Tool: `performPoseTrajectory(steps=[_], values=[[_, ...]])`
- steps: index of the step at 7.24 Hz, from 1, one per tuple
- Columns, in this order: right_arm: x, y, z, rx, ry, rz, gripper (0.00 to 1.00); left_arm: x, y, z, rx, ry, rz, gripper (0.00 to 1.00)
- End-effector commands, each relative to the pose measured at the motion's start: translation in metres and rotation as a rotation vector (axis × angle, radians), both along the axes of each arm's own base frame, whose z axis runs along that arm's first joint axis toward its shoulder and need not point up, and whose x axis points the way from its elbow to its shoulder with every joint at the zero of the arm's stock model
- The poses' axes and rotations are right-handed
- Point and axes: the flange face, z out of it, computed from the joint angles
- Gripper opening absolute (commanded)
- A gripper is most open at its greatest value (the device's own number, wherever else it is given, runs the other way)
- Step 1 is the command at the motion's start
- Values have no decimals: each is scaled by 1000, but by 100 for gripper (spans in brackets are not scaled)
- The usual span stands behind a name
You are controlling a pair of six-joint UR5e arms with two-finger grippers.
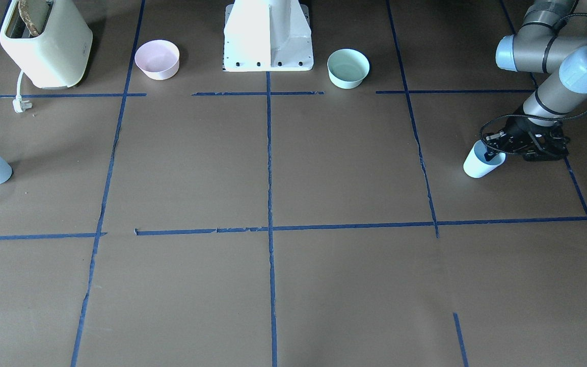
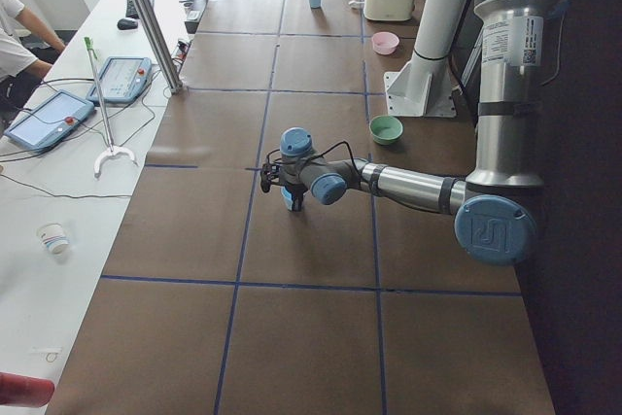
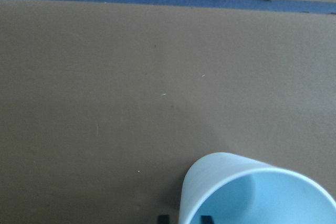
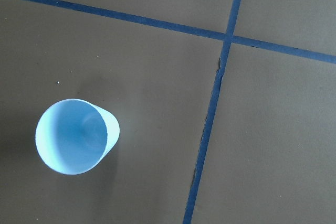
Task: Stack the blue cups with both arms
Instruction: 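Lower the left gripper onto the light-blue cup and grasp it, then carry the light-blue cup with the left gripper to the table center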
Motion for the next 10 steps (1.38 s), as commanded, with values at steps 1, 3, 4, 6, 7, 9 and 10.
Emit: performPoseTrajectory(steps=[1, 3, 4, 6, 7, 9, 10], values=[[0, 0, 0, -1, 0, 0, 100, 13, -15, -32, 27, 34, 5, 0], [0, 0, 0, -1, 0, 0, 100, 64, -75, -156, -54, 90, -48, 0], [0, 0, 0, -1, 0, 0, 100, 113, -81, -228, -105, 101, -40, 0], [0, 0, 0, -2, 0, 1, 100, 200, -67, -339, -183, 127, -26, 0], [0, 0, 1, -3, 0, 1, 100, 246, -55, -377, -193, 126, -48, 0], [0, 0, 2, -5, 0, 1, 100, 317, -28, -393, -180, 80, -46, 0], [0, 0, 2, -5, -2, 1, 100, 338, -10, -391, -162, 61, -34, 0]])
